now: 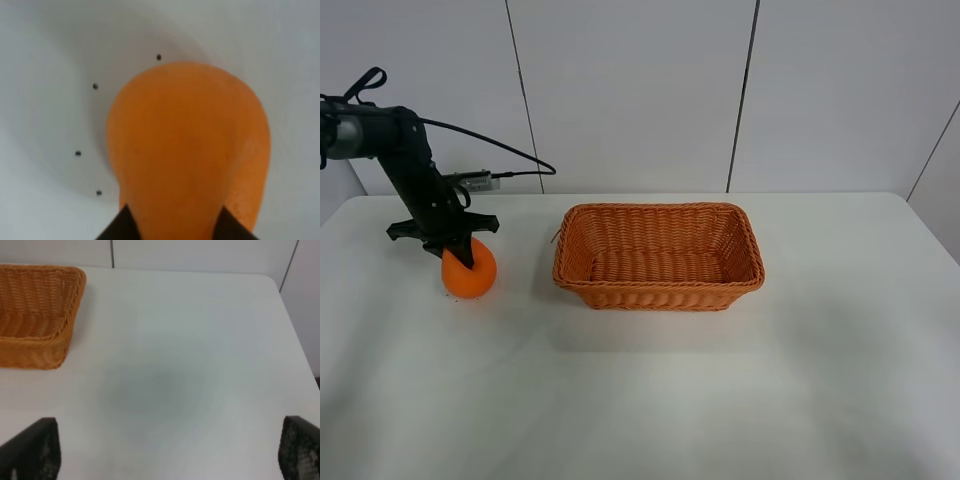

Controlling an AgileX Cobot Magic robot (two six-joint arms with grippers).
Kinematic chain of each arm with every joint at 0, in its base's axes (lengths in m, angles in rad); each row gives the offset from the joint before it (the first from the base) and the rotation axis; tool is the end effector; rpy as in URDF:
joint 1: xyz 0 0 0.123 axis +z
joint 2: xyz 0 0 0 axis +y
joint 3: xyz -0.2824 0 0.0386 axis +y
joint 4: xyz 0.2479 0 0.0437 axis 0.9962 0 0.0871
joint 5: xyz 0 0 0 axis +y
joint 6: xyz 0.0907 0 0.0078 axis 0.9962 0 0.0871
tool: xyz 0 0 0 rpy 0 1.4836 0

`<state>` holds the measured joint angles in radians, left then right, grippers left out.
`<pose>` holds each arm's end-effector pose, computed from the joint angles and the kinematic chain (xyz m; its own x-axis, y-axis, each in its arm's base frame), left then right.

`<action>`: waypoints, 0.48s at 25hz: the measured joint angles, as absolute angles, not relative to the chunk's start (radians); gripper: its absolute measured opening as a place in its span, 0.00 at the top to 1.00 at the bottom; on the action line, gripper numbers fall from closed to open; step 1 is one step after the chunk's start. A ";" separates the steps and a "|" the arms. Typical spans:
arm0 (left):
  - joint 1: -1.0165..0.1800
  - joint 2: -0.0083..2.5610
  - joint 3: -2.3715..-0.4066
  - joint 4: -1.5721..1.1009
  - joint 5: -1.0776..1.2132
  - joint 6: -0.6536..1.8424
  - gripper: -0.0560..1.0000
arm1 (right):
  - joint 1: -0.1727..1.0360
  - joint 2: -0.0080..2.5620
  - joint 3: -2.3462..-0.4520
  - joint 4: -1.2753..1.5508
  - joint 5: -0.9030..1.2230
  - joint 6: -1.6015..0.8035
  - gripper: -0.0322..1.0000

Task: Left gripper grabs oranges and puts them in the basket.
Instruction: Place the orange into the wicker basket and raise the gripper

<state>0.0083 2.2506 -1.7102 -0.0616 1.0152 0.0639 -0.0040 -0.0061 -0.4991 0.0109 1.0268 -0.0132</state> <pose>0.4519 -0.0010 0.1379 -0.9942 0.0231 -0.1046 0.0283 0.9984 -0.0488 -0.0043 0.0009 0.2797 -0.4208 -0.0059 -0.9071 -0.0076 1.0000 -0.0029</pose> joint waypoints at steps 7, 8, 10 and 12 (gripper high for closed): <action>0.008 2.137 -1.917 -0.052 1.160 0.065 0.73 | -0.004 -0.006 -0.499 0.011 1.027 -0.013 0.30; 0.008 2.126 -1.954 -0.052 1.183 0.065 0.73 | -0.004 -0.006 -0.499 0.011 1.027 -0.013 0.30; 0.008 2.117 -2.014 -0.055 1.188 0.064 0.73 | -0.004 -0.006 -0.499 0.011 1.027 -0.013 0.30; 0.006 2.117 -2.046 -0.055 1.188 0.064 0.73 | -0.004 -0.006 -0.499 0.011 1.027 -0.013 0.30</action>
